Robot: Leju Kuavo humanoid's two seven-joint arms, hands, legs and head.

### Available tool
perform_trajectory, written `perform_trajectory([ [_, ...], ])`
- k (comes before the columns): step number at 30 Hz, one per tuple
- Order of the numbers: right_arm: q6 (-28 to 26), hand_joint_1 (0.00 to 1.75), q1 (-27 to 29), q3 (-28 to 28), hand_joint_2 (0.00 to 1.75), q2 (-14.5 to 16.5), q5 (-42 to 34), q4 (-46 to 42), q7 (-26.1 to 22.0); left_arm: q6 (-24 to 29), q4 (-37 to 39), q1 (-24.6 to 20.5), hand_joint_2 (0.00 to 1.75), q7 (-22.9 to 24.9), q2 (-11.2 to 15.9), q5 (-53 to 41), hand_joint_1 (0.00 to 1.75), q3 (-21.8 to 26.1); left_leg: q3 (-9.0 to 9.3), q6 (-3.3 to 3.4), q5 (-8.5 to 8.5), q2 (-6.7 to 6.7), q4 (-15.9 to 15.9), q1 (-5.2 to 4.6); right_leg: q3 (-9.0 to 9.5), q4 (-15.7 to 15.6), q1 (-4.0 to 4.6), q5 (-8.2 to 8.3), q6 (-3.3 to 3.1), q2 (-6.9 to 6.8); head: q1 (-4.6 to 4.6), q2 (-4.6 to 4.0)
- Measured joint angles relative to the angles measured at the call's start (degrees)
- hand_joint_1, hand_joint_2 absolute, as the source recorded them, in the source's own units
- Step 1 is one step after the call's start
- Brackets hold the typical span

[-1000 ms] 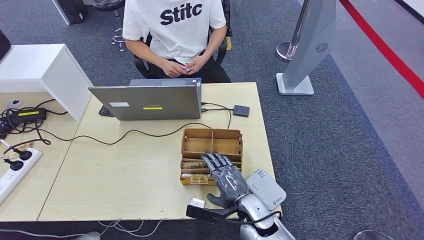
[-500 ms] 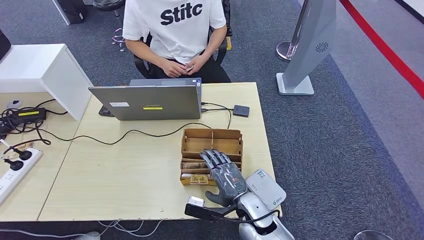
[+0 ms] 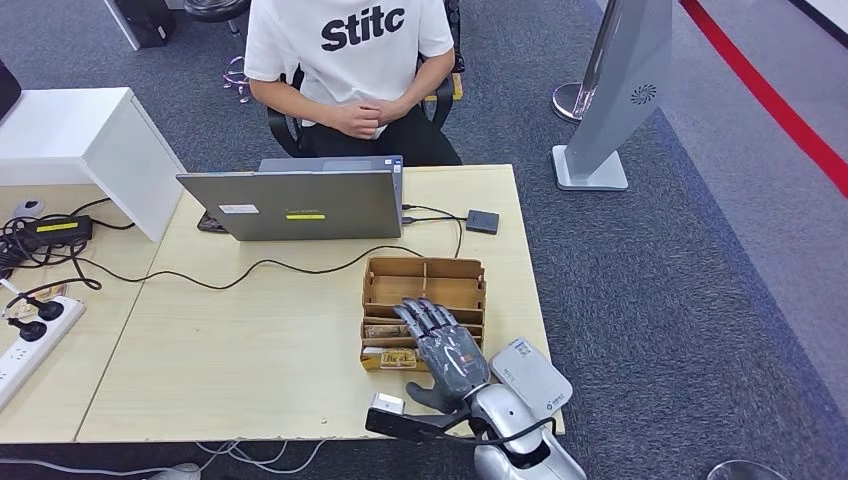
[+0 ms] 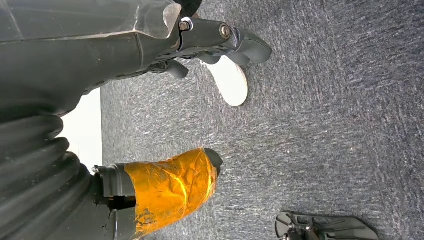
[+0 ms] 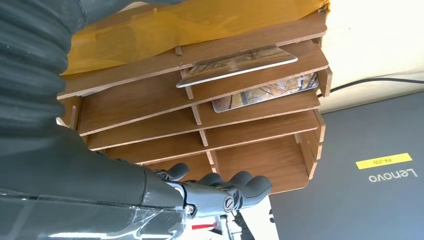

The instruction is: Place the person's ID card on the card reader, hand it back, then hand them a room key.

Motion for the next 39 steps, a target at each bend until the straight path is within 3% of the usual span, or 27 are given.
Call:
perform_trajectory([
  [3, 0.04, 0.02, -0.14, 0.18, 1.75, 0.08, -0.06, 0.2, -0.1, 0.0, 0.0, -0.06, 1.75, 0.01, -0.1, -0.02, 0.0, 0.0, 0.0, 0.0, 0.0, 0.0, 0.0, 0.0, 0.0, 0.0, 0.0, 0.0, 0.0, 0.0, 0.0, 0.0],
  [6, 0.01, 0.35, -0.28, 0.41, 1.75, 0.21, -0.27, 0.48, -0.4, 0.0, 0.0, -0.12, 1.75, 0.05, -0.15, -0.11, 0.0, 0.0, 0.0, 0.0, 0.0, 0.0, 0.0, 0.0, 0.0, 0.0, 0.0, 0.0, 0.0, 0.0, 0.0, 0.0],
  [9, -0.03, 0.55, -0.46, 0.54, 1.75, 0.29, -0.57, 0.74, -0.63, 0.0, 0.0, -0.14, 1.75, 0.07, -0.17, -0.27, 0.0, 0.0, 0.0, 0.0, 0.0, 0.0, 0.0, 0.0, 0.0, 0.0, 0.0, 0.0, 0.0, 0.0, 0.0, 0.0],
  [12, -0.05, 1.44, -0.56, 0.64, 1.75, 0.32, -1.02, 0.95, -0.65, 0.0, 0.0, -0.14, 1.75, 0.08, -0.2, -0.35, 0.0, 0.0, 0.0, 0.0, 0.0, 0.0, 0.0, 0.0, 0.0, 0.0, 0.0, 0.0, 0.0, 0.0, 0.0, 0.0],
  [13, -0.09, 1.66, -0.6, 0.68, 1.75, 0.32, -1.08, 0.97, -0.65, 0.0, 0.0, -0.14, 1.75, 0.09, -0.2, -0.36, 0.0, 0.0, 0.0, 0.0, 0.0, 0.0, 0.0, 0.0, 0.0, 0.0, 0.0, 0.0, 0.0, 0.0, 0.0, 0.0],
  [14, -0.16, 1.71, -0.69, 0.73, 1.75, 0.32, -1.09, 0.98, -0.65, 0.0, 0.0, -0.15, 1.75, 0.09, -0.21, -0.36, 0.0, 0.0, 0.0, 0.0, 0.0, 0.0, 0.0, 0.0, 0.0, 0.0, 0.0, 0.0, 0.0, 0.0, -0.01, 0.0],
  [24, -4.55, 1.75, -1.45, 1.68, 1.75, 0.32, -0.53, 0.87, 0.01, 0.01, 0.0, -0.12, 1.75, 0.08, -0.2, -0.52, 0.0, 0.0, 0.0, 0.0, 0.0, 0.0, 0.0, 0.0, 0.0, 0.0, 0.0, 0.0, 0.0, 0.0, 0.0, 0.0],
  [30, -8.04, 1.75, -0.4, 1.97, 1.75, 0.19, -2.38, -8.4, 2.52, 0.14, 0.0, 0.6, 1.75, -0.46, 0.04, 0.01, 0.0, 0.18, -0.02, 0.0, 0.0, 0.0, 0.0, 0.0, -0.02, 0.0, 0.0, 0.0, 0.0, 0.0, 0.0, 0.0],
  [35, -0.27, 1.75, 0.45, 2.57, 1.75, -0.31, -1.23, -23.71, 8.25, 0.18, 0.0, 1.55, 1.75, -1.15, 0.41, 0.17, 0.0, 0.92, -0.09, 0.0, 0.0, 0.02, 0.0, 0.0, -0.11, 0.01, 0.0, 0.0, 0.0, 0.02, -0.01, 0.0],
  [39, 4.25, 1.75, 0.16, 2.52, 1.75, -0.3, -2.02, -31.37, 8.94, 0.18, 0.0, 1.8, 1.75, -1.16, 0.57, 0.05, 0.0, 1.0, -0.11, 0.0, 0.0, 0.0, 0.0, 0.0, -0.11, 0.01, 0.0, 0.0, 0.0, -0.02, 0.0, 0.0],
])
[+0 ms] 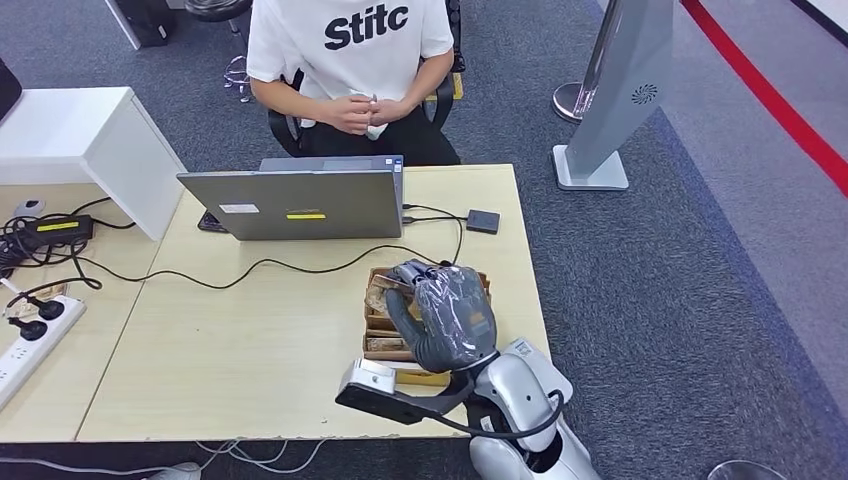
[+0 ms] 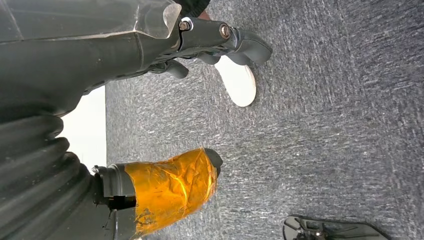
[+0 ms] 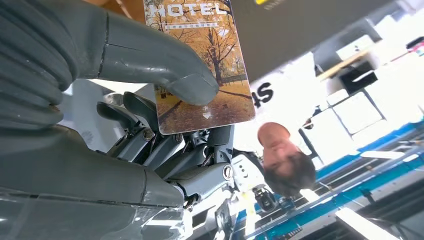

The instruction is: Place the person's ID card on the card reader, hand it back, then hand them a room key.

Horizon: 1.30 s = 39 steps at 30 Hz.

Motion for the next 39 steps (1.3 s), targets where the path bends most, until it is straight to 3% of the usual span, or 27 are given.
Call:
perform_trajectory([
  [13, 4.08, 1.75, -3.58, -0.18, 1.75, 1.62, -1.38, -0.47, 2.62, -0.16, 0.0, -0.12, 1.75, 0.44, 0.19, -1.4, 0.0, 0.03, 0.0, 0.02, 0.02, 0.01, 0.0, 0.0, 0.0, 0.0, 0.0, 0.04, 0.0, 0.01, -0.01, 0.0],
  [18, 7.35, 1.75, -8.66, -0.79, 1.75, 3.35, -2.35, 7.0, 7.64, -0.43, 0.0, -1.23, 1.75, 1.04, 0.19, -2.93, 0.0, 0.02, 0.0, 0.01, 0.08, 0.01, 0.0, 0.0, 0.0, 0.01, 0.0, 0.09, -0.02, 0.01, 0.0, 0.0],
  [22, 7.67, 1.75, -12.37, -2.79, 1.75, 5.24, -3.66, 14.62, 8.97, -0.55, 0.0, -2.0, 1.75, 1.67, 0.16, -3.53, 0.0, 0.02, 0.0, -0.04, 0.16, 0.0, 0.01, 0.0, -0.01, 0.02, 0.0, 0.15, -0.02, 0.01, -0.01, 0.0],
  [26, 7.48, 0.77, -13.62, -4.83, 1.75, 6.07, -5.22, 18.63, 8.66, -0.55, 0.01, -2.14, 1.75, 1.75, 0.14, -3.58, 0.0, 0.02, 0.0, -0.04, 0.16, 0.0, 0.01, 0.0, -0.01, 0.02, 0.0, 0.15, -0.02, 0.02, 0.0, 0.0],
  [28, 7.47, 0.77, -13.69, -5.92, 1.75, 6.25, -6.46, 19.43, 8.24, -0.54, 0.02, -2.15, 1.75, 1.75, 0.13, -3.58, 0.0, 0.02, -0.02, -0.04, 0.15, 0.0, 0.02, 0.0, -0.03, 0.02, 0.0, 0.15, -0.02, 0.02, 0.0, 0.0],
  [32, 7.43, 0.0, -13.66, -7.57, 1.75, 6.34, -7.61, 20.15, 7.57, -0.52, 0.02, -2.14, 1.75, 1.74, 0.12, -3.58, 0.0, 0.01, -0.05, -0.04, 0.14, 0.0, 0.02, 0.0, -0.07, 0.02, 0.0, 0.15, -0.02, 0.02, 0.0, 0.0],
  [35, 6.61, 0.0, -13.27, -8.99, 1.75, 6.38, -9.37, 20.29, 7.21, -0.5, 0.02, -2.11, 1.75, 1.67, 0.11, -3.56, 0.0, 0.01, -0.05, -0.04, 0.14, 0.0, 0.02, 0.0, -0.09, 0.02, 0.0, 0.15, -0.02, 0.01, -0.01, 0.0],
  [39, 4.94, 0.0, -10.76, -14.98, 1.75, 6.48, -18.9, 17.42, 5.23, -0.35, 0.02, -1.69, 1.75, 1.34, 0.22, -3.28, 0.0, 0.03, -0.07, -0.04, 0.15, -0.02, 0.02, -0.01, -0.09, 0.02, 0.0, 0.15, -0.02, -0.01, -0.01, 0.0],
])
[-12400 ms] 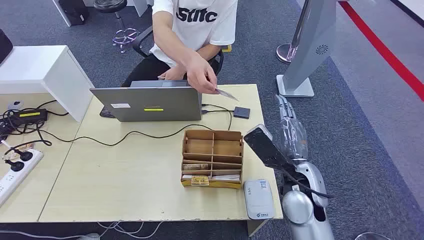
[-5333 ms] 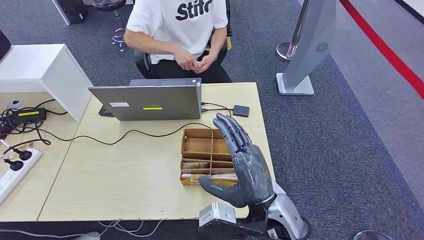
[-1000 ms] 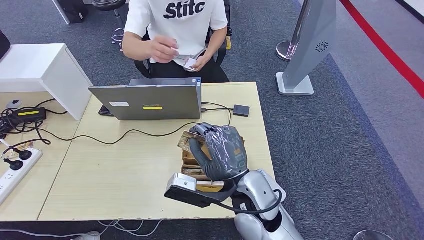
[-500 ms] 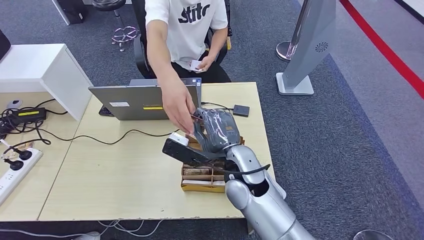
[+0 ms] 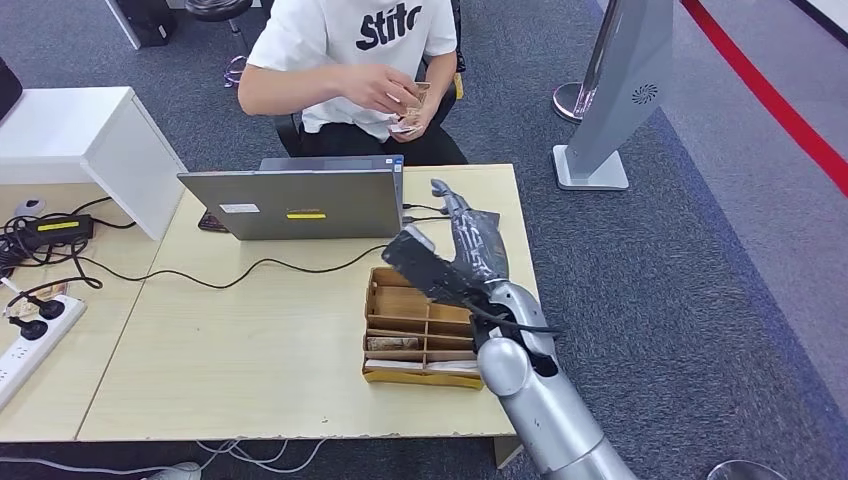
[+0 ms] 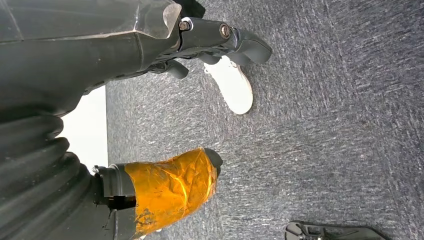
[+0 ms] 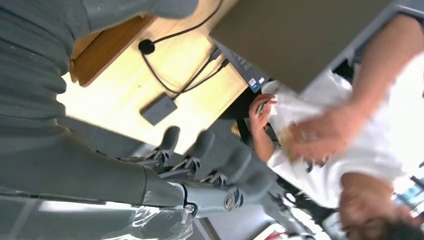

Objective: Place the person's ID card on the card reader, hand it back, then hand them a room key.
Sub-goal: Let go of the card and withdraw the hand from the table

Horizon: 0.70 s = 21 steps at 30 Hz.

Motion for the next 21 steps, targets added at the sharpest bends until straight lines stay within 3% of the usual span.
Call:
perform_trajectory([
  [7, -1.18, 0.0, 6.75, -17.34, 1.75, -0.01, -11.75, -10.36, -3.0, 0.02, 0.0, 1.31, 1.75, -0.97, 0.55, 0.98, 0.0, 0.59, -0.04, 0.03, -0.02, -0.08, 0.03, -0.04, -0.03, -0.04, -0.03, -0.01, 0.01, -0.08, -0.01, 0.0],
  [9, -1.61, 0.0, 9.08, -24.77, 1.75, -0.09, -17.17, -12.51, -5.29, 0.0, 0.01, 1.8, 1.75, -1.19, 0.77, 1.67, 0.0, 1.24, -0.05, 0.07, -0.06, -0.14, 0.04, -0.04, -0.02, -0.07, -0.03, -0.03, 0.03, -0.14, -0.02, 0.0],
  [12, 0.92, 0.0, 12.91, -39.38, 1.75, -1.01, -25.62, -12.64, -12.5, -0.03, 0.02, 2.6, 1.75, -1.29, 1.08, 2.78, 0.0, 2.32, -0.09, 0.15, -0.11, -0.27, 0.05, -0.05, 0.02, -0.12, -0.03, -0.05, 0.06, -0.25, 0.0, 0.0],
  [16, 3.35, 0.0, 17.32, -57.82, 1.75, -3.88, -27.19, -6.04, -21.32, 0.09, 0.02, 3.21, 1.75, -1.31, 1.16, 4.15, 0.0, 3.82, -0.13, 0.23, -0.19, -0.33, 0.06, -0.05, 0.06, -0.22, -0.03, -0.08, 0.12, -0.33, -0.01, 0.0],
  [21, 2.04, 0.0, 21.56, -74.34, 1.75, -9.01, -21.12, 9.46, -29.2, 0.36, 0.02, 3.66, 1.75, -1.57, 1.15, 5.24, 0.0, 5.43, -0.15, 0.35, -0.28, -0.37, 0.06, -0.08, 0.1, -0.24, -0.05, -0.16, 0.23, -0.4, 0.0, 0.0],
])
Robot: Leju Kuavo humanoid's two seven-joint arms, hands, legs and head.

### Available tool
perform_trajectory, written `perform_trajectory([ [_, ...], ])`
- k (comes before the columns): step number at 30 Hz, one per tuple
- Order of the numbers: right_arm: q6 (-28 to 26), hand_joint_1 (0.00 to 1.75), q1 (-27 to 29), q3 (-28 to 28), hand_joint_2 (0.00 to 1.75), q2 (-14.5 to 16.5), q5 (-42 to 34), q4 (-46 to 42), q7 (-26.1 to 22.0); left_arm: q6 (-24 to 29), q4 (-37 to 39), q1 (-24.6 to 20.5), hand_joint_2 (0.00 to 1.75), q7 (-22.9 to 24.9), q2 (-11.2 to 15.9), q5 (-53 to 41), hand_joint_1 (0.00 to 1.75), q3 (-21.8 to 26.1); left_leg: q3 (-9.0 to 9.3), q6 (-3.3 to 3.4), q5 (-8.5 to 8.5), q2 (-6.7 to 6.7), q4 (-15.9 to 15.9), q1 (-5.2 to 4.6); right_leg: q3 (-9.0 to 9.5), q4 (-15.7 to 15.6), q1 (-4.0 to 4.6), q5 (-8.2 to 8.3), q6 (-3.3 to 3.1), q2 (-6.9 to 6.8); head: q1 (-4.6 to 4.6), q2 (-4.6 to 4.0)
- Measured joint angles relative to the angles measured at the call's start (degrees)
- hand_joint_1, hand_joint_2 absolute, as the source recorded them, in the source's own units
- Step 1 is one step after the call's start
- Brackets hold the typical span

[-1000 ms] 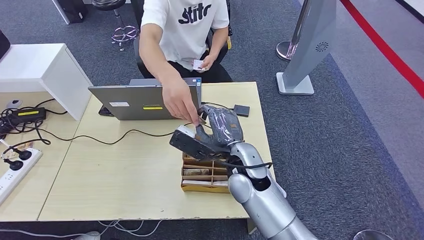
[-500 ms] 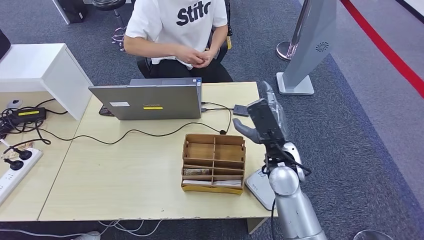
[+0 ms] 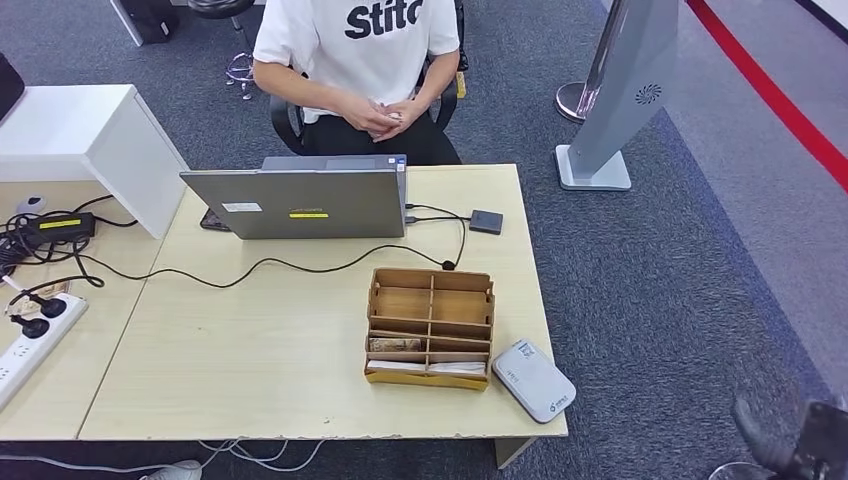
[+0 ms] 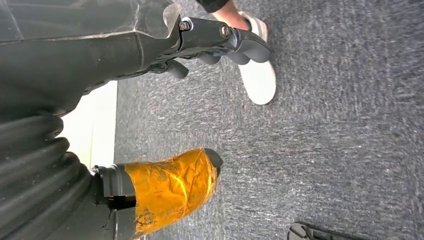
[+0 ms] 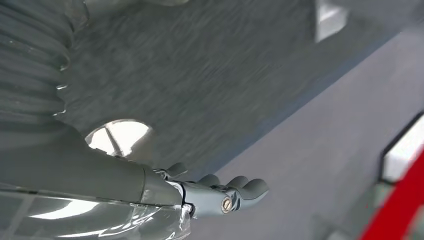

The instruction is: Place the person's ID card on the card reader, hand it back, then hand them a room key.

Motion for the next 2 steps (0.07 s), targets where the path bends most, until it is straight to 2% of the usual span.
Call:
perform_trajectory([
  [2, 0.06, 0.0, 0.55, -3.6, 1.75, -0.94, 1.25, 3.36, -1.22, 0.04, 0.0, 0.13, 1.75, -0.03, 0.02, 0.05, 0.0, 0.27, 0.01, 0.0, -0.01, 0.11, 0.0, 0.0, -0.03, 0.01, -0.01, 0.0, 0.0, 0.12, -0.02, 0.0],
])
